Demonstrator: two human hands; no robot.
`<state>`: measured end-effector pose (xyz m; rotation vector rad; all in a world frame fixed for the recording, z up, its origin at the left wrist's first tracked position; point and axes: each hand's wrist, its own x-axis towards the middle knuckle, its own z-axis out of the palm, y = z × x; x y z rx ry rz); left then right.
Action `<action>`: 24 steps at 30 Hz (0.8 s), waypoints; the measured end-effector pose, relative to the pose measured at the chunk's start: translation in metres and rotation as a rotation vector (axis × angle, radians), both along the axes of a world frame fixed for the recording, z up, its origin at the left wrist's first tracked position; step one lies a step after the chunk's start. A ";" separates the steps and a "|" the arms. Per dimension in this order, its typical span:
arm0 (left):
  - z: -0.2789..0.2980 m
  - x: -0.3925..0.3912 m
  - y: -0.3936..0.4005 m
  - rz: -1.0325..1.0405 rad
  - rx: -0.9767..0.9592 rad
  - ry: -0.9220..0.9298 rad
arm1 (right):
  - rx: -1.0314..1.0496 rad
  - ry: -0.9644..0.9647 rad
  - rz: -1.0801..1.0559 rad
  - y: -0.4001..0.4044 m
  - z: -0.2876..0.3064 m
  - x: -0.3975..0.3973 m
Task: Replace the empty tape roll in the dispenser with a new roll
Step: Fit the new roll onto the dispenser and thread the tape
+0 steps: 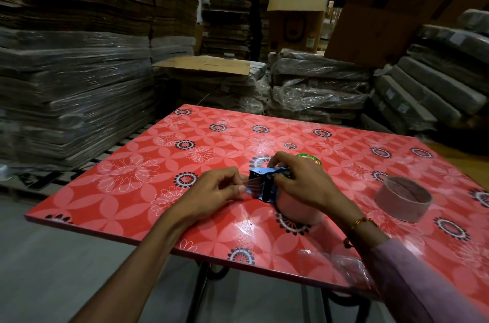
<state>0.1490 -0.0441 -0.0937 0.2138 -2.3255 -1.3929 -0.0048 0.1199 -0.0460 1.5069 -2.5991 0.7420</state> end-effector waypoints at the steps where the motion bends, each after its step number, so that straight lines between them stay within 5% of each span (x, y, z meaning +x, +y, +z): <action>1: 0.000 0.000 -0.001 -0.004 -0.001 -0.003 | 0.008 0.005 0.002 0.000 0.000 -0.001; 14: 0.005 0.007 0.007 -0.003 -0.030 -0.036 | -0.002 -0.177 0.110 0.001 0.012 -0.010; 24: 0.009 0.004 0.006 0.017 0.059 -0.046 | 0.258 -0.144 0.275 0.015 0.026 -0.032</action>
